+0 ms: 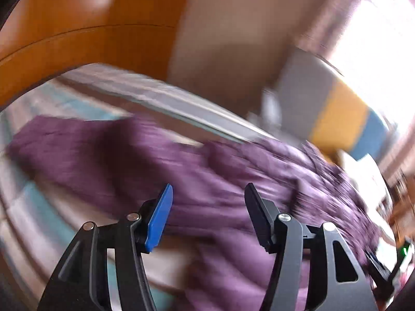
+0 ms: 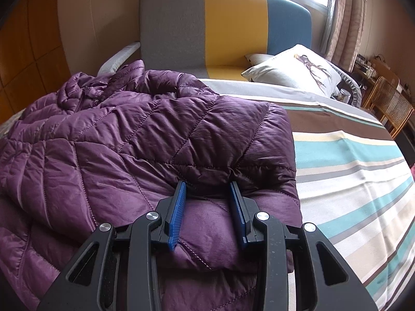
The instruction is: Fold large clothes
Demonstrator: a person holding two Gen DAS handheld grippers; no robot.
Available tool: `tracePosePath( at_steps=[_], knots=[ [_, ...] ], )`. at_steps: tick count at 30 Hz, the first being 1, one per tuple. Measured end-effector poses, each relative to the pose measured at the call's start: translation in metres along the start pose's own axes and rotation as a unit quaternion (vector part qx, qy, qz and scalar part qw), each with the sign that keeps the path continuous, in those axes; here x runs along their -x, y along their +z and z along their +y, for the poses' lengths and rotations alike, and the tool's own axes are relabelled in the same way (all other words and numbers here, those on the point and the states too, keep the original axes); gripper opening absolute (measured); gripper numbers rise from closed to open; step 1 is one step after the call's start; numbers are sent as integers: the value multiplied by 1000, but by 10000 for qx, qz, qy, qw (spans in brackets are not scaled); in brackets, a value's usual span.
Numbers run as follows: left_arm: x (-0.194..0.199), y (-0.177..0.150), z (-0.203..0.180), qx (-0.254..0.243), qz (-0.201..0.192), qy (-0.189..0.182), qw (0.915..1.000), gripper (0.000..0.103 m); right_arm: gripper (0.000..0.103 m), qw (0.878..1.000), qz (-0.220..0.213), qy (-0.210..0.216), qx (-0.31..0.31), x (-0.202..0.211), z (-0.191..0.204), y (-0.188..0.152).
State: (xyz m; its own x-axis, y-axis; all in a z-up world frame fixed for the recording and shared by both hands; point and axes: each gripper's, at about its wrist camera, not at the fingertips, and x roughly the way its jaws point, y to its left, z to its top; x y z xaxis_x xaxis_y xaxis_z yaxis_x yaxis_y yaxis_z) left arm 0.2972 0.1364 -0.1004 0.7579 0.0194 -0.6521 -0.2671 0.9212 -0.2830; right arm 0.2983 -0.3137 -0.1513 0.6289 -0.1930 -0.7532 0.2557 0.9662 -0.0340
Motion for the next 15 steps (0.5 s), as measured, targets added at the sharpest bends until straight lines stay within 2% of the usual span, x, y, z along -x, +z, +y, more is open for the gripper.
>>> tracePosePath(
  at_steps=[2, 4, 8, 11, 15],
  knots=[
    [-4, 8, 54, 520, 70, 352, 9980, 56, 34, 10000, -3, -35, 28, 0, 1, 0],
    [-10, 11, 103, 1108, 199, 686, 9913, 53, 34, 10000, -4, -53, 45, 1, 2, -1],
    [-14, 15, 172, 1863, 175, 1252, 9743, 50, 34, 9999, -31, -129, 89, 2, 3, 0],
    [-12, 17, 204, 2237, 23, 1615, 9612, 50, 34, 9996, -73, -232, 151, 5, 6, -1],
    [-26, 21, 230, 2753, 84, 1468, 9500, 53, 34, 9993, 15, -287, 220, 10, 7, 1]
  ],
)
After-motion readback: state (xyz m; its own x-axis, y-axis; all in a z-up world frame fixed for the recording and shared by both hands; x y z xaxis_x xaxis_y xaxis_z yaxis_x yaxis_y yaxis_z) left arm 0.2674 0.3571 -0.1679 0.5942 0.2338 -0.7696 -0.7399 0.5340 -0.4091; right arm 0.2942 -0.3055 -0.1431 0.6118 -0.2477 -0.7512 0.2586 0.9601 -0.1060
